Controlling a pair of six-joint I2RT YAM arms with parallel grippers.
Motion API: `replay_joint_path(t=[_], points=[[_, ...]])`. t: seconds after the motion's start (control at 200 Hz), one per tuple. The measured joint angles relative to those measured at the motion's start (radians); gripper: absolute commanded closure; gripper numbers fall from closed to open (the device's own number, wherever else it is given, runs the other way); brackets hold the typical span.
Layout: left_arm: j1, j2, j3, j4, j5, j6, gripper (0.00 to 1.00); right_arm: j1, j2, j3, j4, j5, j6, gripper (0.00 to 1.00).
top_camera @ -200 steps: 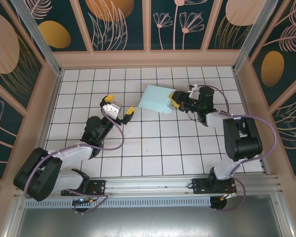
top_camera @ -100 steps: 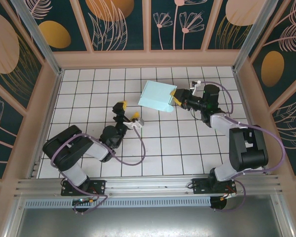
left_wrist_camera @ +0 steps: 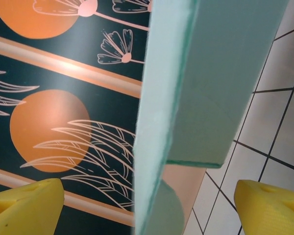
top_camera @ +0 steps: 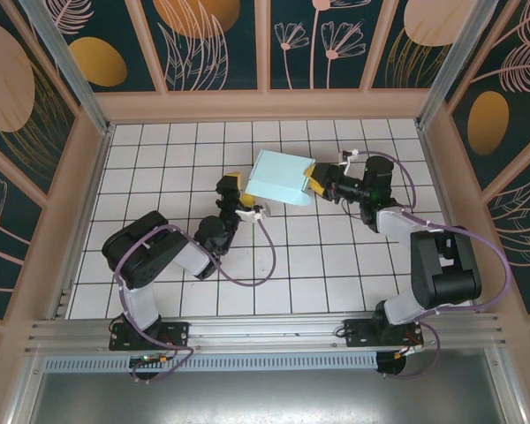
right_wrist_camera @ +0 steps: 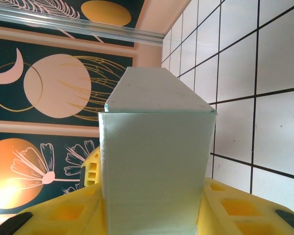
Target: Fold the paper box
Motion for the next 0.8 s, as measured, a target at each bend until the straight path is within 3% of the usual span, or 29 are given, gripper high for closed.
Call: replay_joint_path(t=[0.295, 0.796], points=[[-0.021, 0.024, 0.016, 0.001, 0.018, 0.026, 0.17, 0.031, 0.003, 0.000, 0.042, -0.007, 0.031, 0.56], [-0.022, 0.024, 0.021, 0.007, 0.017, 0.025, 0.37, 0.035, 0.005, 0.000, 0.044, -0.007, 0.042, 0.56]])
